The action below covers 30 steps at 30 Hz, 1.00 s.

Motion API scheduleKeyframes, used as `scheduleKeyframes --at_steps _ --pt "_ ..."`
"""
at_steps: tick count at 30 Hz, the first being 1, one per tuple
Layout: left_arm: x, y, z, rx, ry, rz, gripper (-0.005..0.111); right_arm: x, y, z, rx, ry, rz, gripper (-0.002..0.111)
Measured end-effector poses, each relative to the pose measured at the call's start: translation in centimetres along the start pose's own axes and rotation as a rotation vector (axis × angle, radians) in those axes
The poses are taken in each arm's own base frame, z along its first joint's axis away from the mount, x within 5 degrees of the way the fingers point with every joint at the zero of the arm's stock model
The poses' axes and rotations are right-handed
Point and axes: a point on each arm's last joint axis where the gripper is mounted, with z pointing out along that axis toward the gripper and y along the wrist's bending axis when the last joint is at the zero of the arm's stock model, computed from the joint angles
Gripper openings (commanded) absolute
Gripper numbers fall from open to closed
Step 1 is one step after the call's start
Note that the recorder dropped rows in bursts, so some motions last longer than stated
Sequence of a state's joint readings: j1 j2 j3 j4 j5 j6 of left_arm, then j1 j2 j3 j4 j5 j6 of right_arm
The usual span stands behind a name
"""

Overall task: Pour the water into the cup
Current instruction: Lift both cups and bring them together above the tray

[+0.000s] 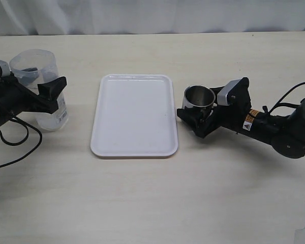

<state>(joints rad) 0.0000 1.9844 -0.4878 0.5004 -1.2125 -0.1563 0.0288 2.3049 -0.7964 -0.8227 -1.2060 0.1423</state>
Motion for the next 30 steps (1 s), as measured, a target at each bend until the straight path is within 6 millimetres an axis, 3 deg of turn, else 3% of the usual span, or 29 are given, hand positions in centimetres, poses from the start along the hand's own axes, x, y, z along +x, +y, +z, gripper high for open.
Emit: scheduleKeyframes --at_steps 9,10,18,30 --pt "0.0 -0.1 0.0 0.007 0.001 0.003 0.0 0.0 0.5 0.0 -0.057 -0.003 -0.022 0.007" --pt "0.0 -0.1 0.0 0.007 0.001 0.003 0.0 0.0 0.6 0.0 -0.065 -0.002 -0.026 0.004" --pt "0.0 -0.1 0.0 0.01 0.002 0.004 0.0 -0.6 1.0 -0.1 -0.117 0.004 -0.048 0.004" --pt "-0.1 -0.2 0.1 0.027 0.001 0.013 0.0 -5.9 1.1 -0.9 -0.146 -0.079 -0.007 0.004"
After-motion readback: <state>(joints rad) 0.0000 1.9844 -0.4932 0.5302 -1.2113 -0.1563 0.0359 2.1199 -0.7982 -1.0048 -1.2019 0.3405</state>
